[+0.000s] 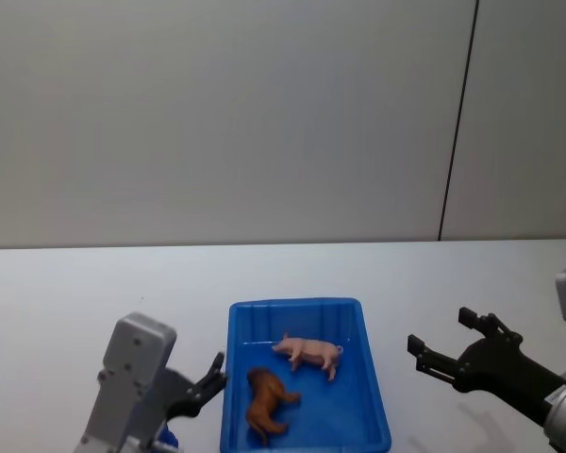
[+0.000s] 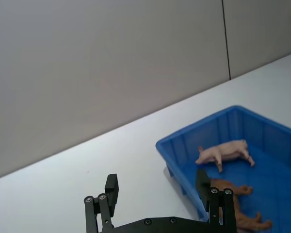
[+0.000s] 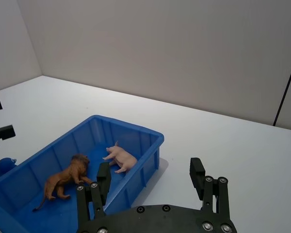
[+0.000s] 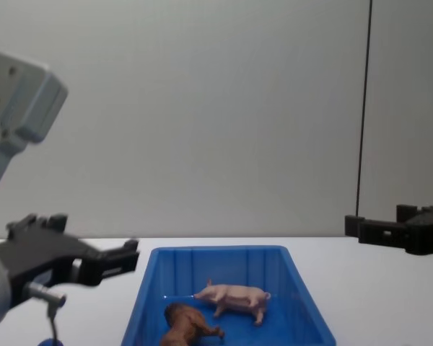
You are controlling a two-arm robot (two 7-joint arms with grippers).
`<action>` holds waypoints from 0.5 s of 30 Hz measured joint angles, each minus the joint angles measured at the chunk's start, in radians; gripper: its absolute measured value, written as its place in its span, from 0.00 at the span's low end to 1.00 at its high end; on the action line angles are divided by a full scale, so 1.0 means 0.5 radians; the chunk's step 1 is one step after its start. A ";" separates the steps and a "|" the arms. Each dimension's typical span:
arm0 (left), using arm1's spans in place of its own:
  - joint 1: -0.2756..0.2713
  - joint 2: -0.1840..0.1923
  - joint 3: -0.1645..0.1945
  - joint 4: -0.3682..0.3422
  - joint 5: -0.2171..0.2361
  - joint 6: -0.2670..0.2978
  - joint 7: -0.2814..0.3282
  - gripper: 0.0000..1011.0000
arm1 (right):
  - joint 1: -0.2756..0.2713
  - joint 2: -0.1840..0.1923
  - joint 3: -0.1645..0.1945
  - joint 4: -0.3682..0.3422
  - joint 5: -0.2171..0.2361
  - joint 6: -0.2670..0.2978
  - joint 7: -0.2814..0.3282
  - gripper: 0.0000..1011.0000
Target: Pick up the two dolls from the table and place them into the box.
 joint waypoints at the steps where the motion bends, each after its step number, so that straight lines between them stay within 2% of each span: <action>1: 0.018 0.008 -0.001 -0.002 -0.013 0.006 0.019 0.99 | -0.001 0.001 0.000 0.000 0.001 -0.001 0.000 0.99; 15: 0.137 0.042 -0.010 0.036 -0.091 0.023 0.103 0.99 | -0.007 0.006 0.004 -0.004 0.006 -0.005 -0.004 0.99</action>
